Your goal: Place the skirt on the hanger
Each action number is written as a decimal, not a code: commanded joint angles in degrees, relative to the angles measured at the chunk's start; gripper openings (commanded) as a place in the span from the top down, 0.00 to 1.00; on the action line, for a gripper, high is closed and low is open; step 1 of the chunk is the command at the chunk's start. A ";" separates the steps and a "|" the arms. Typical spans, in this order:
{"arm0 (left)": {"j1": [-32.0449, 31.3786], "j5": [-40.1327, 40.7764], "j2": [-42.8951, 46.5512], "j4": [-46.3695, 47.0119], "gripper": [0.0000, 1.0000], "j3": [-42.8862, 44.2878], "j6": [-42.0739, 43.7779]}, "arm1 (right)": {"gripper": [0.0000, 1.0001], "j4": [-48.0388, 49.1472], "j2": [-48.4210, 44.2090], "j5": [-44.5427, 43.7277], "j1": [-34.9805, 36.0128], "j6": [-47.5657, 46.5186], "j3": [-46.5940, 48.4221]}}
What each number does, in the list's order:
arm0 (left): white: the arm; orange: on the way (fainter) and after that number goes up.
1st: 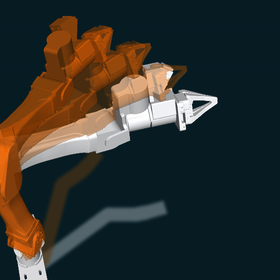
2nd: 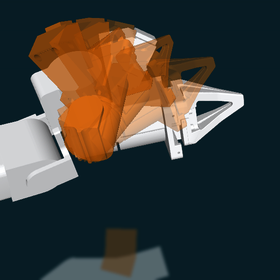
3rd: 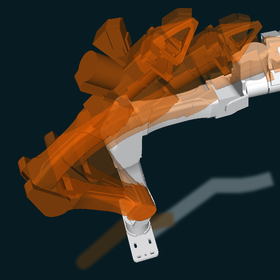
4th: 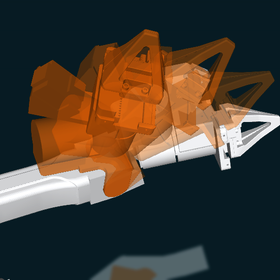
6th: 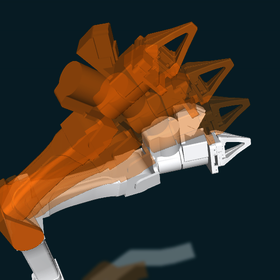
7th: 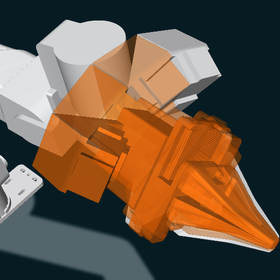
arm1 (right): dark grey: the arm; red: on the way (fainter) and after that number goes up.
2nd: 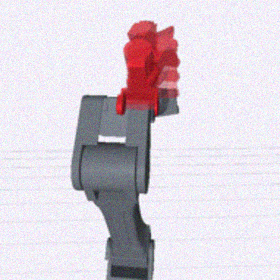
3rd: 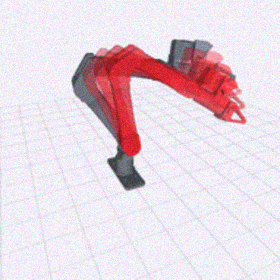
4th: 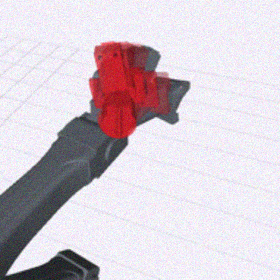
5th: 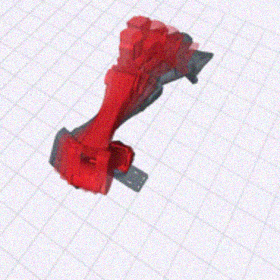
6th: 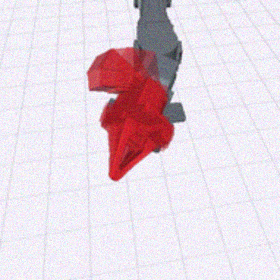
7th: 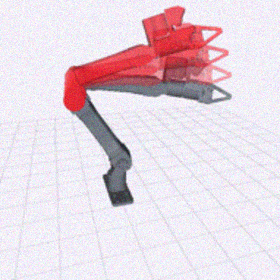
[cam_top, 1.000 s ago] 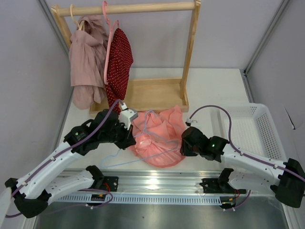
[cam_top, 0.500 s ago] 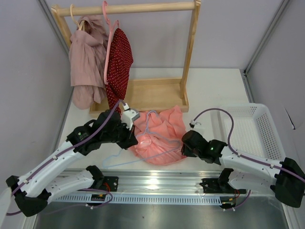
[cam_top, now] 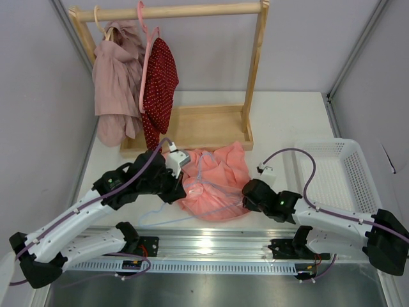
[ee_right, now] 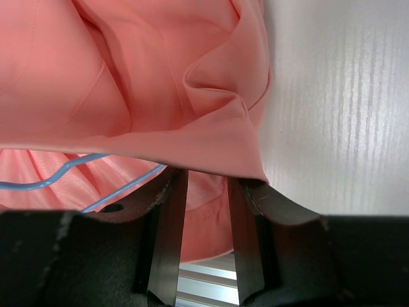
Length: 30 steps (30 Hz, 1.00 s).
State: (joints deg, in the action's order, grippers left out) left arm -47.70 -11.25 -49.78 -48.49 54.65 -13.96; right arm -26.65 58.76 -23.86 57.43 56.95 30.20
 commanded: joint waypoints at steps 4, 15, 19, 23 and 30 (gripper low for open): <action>-1.51 -1.76 0.12 0.77 1.00 0.28 -0.28 | 0.64 2.05 4.34 -5.41 3.47 3.52 2.41; -3.45 0.26 1.79 -2.13 1.00 -0.16 -0.72 | 0.66 0.99 3.64 -6.64 4.53 5.81 2.06; -3.71 -0.53 2.58 -1.96 1.00 -0.77 -0.99 | 0.67 1.25 4.43 -7.17 4.97 5.98 2.59; -4.15 -0.80 2.58 -2.05 1.00 -0.87 -0.72 | 0.69 2.22 4.96 -7.61 5.32 6.33 2.85; -4.50 -1.06 2.14 -1.96 1.00 -0.95 -0.46 | 0.77 2.31 6.45 -8.13 5.68 6.77 3.82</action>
State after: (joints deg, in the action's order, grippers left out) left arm -51.53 -11.79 -47.94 -51.18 53.98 -14.04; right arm -25.17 64.62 -28.77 62.65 62.30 31.64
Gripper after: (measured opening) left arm 0.026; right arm 0.249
